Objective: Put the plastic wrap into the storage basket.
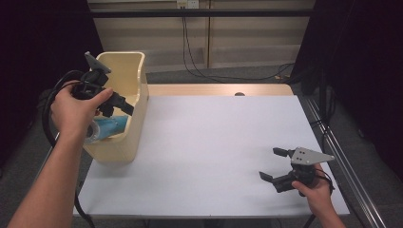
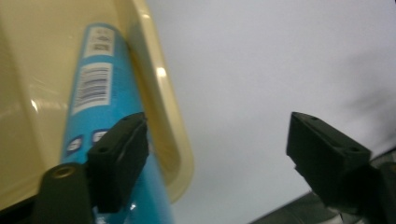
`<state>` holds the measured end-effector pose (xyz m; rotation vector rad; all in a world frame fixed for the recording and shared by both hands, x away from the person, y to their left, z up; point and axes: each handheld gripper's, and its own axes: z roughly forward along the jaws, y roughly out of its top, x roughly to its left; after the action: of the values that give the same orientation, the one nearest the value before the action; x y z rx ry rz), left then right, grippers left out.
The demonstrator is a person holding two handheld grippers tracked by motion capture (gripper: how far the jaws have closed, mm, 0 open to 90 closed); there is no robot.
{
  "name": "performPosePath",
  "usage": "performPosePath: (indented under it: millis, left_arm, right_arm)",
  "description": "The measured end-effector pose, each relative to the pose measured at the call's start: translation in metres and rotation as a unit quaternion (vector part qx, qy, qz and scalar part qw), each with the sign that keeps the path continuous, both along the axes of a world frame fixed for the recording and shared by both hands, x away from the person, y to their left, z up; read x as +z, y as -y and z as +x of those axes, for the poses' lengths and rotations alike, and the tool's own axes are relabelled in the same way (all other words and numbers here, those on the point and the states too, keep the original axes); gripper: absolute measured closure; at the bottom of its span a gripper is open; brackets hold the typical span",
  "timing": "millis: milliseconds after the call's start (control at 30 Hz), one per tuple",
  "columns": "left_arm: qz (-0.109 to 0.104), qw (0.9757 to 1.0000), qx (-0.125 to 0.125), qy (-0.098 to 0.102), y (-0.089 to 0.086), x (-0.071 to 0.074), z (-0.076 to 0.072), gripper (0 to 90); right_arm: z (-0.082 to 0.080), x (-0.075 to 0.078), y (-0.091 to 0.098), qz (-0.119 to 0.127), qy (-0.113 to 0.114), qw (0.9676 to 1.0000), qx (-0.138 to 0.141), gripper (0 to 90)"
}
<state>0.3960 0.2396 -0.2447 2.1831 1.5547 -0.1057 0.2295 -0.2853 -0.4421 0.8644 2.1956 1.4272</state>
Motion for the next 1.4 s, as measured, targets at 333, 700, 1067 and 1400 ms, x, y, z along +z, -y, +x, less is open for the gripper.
performPosePath:
  millis: [333,700,1067,1400]
  left_arm:
    - [0.001,0.9994,-0.031,0.013,0.026,0.004,0.000,15.9]
    - [0.004,0.9978,-0.066,0.010,0.048,-0.008,-0.001,11.9]
    - [-0.004,0.9955,-0.091,0.023,0.069,-0.026,-0.005,8.6]
    - [-0.017,0.9934,-0.108,0.033,0.084,-0.049,-0.013,7.8]
  right_arm:
    - [0.000,0.000,0.000,-0.001,0.000,1.0000,0.002,1.3]
    - [0.000,-0.001,-0.002,-0.003,-0.002,1.0000,0.003,1.3]
    - [0.000,-0.002,-0.003,-0.006,-0.001,1.0000,0.006,1.3]
    - [-0.001,-0.002,-0.003,-0.008,-0.001,0.9999,0.007,1.3]
